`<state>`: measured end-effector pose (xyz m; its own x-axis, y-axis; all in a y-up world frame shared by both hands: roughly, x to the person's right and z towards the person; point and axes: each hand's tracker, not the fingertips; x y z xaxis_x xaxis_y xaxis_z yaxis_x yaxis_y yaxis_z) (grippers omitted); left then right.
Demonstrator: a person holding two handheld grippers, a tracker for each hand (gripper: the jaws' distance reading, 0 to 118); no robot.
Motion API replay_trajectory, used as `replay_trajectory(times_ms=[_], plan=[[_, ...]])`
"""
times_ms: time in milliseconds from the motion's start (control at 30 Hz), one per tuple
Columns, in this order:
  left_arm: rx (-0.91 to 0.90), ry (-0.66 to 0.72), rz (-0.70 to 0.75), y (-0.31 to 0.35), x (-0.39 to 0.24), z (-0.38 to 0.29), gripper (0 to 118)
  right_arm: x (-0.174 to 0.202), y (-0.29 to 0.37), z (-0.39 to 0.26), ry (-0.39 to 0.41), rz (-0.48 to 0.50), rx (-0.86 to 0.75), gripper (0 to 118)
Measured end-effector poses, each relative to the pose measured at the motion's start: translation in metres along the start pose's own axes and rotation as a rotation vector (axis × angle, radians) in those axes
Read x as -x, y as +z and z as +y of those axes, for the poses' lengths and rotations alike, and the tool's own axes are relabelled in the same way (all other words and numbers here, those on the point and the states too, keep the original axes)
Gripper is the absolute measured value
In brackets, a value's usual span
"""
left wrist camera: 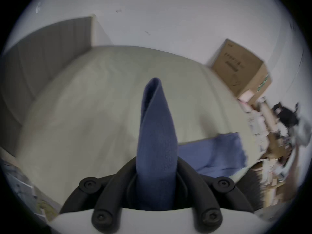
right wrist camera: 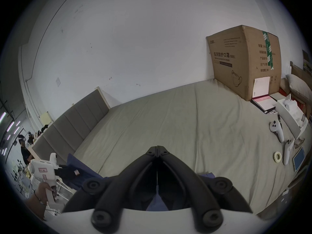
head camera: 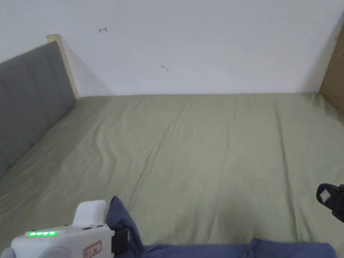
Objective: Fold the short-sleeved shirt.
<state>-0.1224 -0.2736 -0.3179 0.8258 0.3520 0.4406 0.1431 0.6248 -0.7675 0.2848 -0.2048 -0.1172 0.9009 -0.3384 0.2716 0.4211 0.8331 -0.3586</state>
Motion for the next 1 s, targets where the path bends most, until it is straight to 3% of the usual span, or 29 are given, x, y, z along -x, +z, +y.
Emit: replay_trajectory(times_ms=[67,167,233,333,367,400,467,567,600,633,667,700,733,1000], plan=[[0.09,0.053,-0.101,-0.023,-0.026,-0.001,7,-0.007,0.006,0.005,-0.026,-0.005,-0.019,0],[0.206,0.001,-0.159,-0.066,-0.066,-0.011,14,-0.017,0.016,0.012,-0.063,-0.007,-0.04,0],[0.254,-0.067,-0.162,-0.089,-0.088,-0.022,42,-0.023,0.02,0.014,-0.079,-0.009,-0.041,0],[0.276,-0.057,-0.213,-0.105,-0.1,-0.033,105,-0.03,0.025,0.015,-0.09,-0.021,-0.042,0],[0.269,-0.044,-0.222,-0.104,-0.103,-0.034,116,-0.032,0.026,0.016,-0.094,-0.023,-0.039,0],[0.254,-0.033,-0.231,-0.1,-0.103,-0.033,118,-0.034,0.027,0.015,-0.096,-0.026,-0.036,0],[0.193,-0.015,-0.268,-0.087,-0.098,-0.027,117,-0.036,0.028,0.014,-0.098,-0.027,-0.034,0],[0.179,-0.031,-0.21,-0.069,-0.087,-0.016,117,-0.037,0.028,0.013,-0.099,-0.026,-0.036,0],[0.166,-0.057,-0.209,-0.062,-0.084,-0.015,112,-0.037,0.027,0.012,-0.1,-0.026,-0.035,0],[0.149,-0.093,-0.195,-0.058,-0.082,-0.015,101,-0.037,0.026,0.012,-0.101,-0.024,-0.034,0],[0.142,-0.126,-0.169,-0.055,-0.081,-0.016,78,-0.037,0.025,0.01,-0.104,-0.019,-0.032,0],[0.157,-0.16,-0.141,-0.057,-0.082,-0.019,35,-0.037,0.025,0.009,-0.106,-0.013,-0.03,0],[0.187,-0.19,-0.115,-0.061,-0.084,-0.023,9,-0.037,0.024,0.009,-0.105,-0.007,-0.028,0],[0.39,-0.303,-0.098,-0.131,-0.117,-0.073,6,-0.031,0.024,0.009,-0.057,-0.016,-0.014,0]])
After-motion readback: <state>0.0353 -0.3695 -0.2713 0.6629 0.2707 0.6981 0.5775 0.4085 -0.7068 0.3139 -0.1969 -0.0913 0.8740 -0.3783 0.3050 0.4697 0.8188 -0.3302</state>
